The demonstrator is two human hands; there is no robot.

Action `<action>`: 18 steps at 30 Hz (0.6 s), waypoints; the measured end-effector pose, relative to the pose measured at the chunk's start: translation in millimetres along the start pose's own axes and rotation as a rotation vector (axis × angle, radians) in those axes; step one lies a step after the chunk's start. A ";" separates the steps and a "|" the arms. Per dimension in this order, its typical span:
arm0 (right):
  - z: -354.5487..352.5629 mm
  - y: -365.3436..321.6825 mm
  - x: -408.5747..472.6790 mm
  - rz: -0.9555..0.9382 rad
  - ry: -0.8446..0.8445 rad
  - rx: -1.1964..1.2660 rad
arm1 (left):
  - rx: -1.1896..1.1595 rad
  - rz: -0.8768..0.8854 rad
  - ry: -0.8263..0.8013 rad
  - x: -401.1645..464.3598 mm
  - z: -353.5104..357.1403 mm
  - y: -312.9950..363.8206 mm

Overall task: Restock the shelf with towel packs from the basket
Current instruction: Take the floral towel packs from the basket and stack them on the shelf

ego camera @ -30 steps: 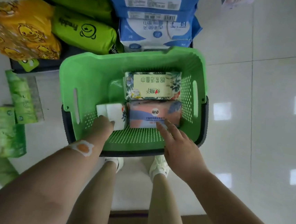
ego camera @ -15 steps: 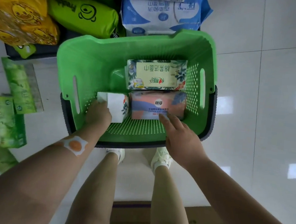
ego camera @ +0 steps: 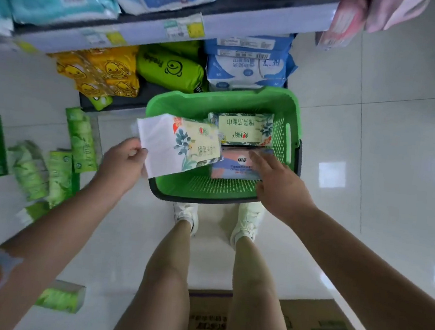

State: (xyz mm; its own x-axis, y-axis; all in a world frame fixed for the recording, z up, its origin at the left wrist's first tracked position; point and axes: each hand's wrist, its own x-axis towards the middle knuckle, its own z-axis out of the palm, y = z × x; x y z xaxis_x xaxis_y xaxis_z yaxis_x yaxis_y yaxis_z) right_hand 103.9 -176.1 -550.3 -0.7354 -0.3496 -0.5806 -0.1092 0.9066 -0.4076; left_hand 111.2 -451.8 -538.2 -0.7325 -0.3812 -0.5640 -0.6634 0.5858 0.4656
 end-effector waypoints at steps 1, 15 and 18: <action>-10.0 -3.7 -6.8 0.002 0.010 0.012 | -0.092 -0.005 -0.007 -10.5 -16.5 9.7; -194.3 -95.5 -68.6 0.214 0.304 1.170 | -0.764 0.237 -0.091 -132.4 -183.4 119.4; -225.9 -114.0 -82.8 0.097 0.322 1.142 | -0.796 0.371 -0.058 -141.8 -212.6 130.9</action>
State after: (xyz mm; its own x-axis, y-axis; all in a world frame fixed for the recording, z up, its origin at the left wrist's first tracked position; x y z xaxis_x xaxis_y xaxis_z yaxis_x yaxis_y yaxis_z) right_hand 26.1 -197.1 -296.6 -0.8597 -0.0680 -0.5063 0.4950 0.1338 -0.8585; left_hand 95.7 -473.1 -252.3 -0.9275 -0.2157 -0.3052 -0.3093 -0.0156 0.9508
